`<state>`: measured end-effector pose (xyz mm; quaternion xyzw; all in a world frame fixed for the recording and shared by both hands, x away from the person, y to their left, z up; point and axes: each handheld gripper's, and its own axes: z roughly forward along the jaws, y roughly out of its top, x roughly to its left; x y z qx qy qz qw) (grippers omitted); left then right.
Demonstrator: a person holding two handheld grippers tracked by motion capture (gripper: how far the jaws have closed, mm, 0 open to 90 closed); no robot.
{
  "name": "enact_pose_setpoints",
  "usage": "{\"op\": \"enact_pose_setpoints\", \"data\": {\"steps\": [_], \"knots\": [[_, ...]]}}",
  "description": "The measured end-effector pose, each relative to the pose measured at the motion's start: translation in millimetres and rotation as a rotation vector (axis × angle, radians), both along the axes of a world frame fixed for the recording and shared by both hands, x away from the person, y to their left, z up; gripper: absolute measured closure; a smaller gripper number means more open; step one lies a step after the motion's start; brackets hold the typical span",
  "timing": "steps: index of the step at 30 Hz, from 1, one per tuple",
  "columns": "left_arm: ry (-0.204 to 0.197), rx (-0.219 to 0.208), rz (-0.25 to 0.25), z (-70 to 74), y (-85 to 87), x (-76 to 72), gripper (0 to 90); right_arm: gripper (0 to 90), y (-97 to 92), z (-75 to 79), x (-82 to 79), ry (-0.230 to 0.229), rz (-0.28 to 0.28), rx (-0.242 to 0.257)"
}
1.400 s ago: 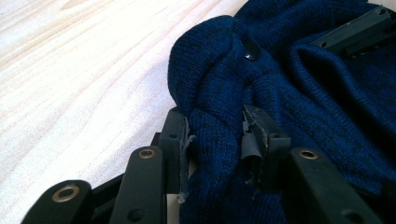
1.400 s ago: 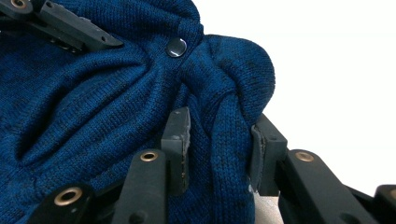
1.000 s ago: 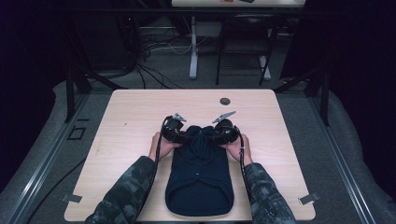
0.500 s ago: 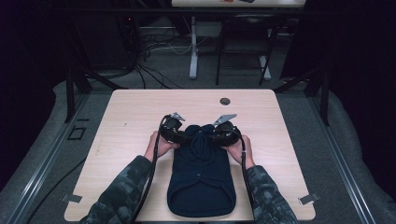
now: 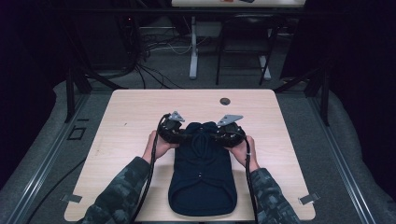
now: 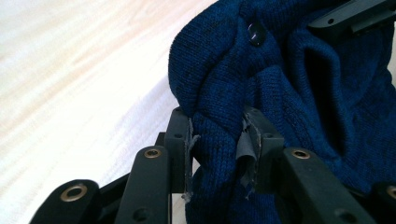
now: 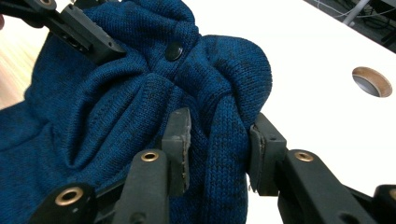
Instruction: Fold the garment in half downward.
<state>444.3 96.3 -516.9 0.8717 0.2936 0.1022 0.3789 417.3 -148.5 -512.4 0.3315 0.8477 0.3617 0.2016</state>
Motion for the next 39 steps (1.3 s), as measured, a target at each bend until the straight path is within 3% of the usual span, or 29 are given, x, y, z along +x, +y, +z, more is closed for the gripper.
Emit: {"op": "enact_pose_setpoints", "data": {"steps": [3,8,12,17,21,23,26,27,28,33,37,39], "knots": [[-0.051,0.002,-0.009,6.2,-1.6,-7.0,67.6,63.3,-3.3,3.0,-2.9,-0.004,-0.005,0.024],[-0.083,-0.01,-0.023,12.5,-2.4,-12.8,68.3,62.2,-10.0,5.4,-5.9,0.0,-0.006,0.064],[-0.131,-0.012,-0.033,17.6,-4.8,-18.3,68.8,60.2,-15.5,6.1,-6.9,0.019,-0.008,0.101],[-0.171,-0.001,-0.046,23.1,-7.8,-26.1,69.0,57.3,-22.9,5.1,-8.9,0.053,0.005,0.147],[-0.236,0.022,-0.066,27.8,-11.6,-34.7,69.2,54.3,-29.0,3.2,-10.9,0.085,0.002,0.185],[-0.262,0.037,-0.08,29.3,-12.8,-38.1,69.2,56.9,-30.9,2.0,-12.3,0.077,0.001,0.196],[-0.241,0.017,-0.079,29.7,-11.3,-38.0,69.1,63.4,-32.0,1.9,-17.4,0.026,0.007,0.196],[-0.228,0.009,-0.081,29.7,-10.2,-37.4,68.4,65.3,-31.1,2.5,-21.7,-0.012,0.006,0.191],[-0.211,0.0,-0.08,29.7,-9.4,-36.7,68.4,65.3,-31.1,2.5,-21.7,-0.012,0.006,0.191],[-0.117,-0.03,-0.084,28.3,-5.6,-33.5,58.6,67.5,-28.1,8.0,-31.8,-0.113,-0.004,0.163],[-0.07,-0.059,-0.089,26.1,-4.4,-32.8,54.3,67.9,-26.7,11.3,-35.4,-0.144,-0.004,0.16],[-0.054,-0.042,-0.103,25.3,-5.4,-32.1,54.9,68.1,-25.2,12.7,-37.8,-0.166,-0.007,0.16]]}}
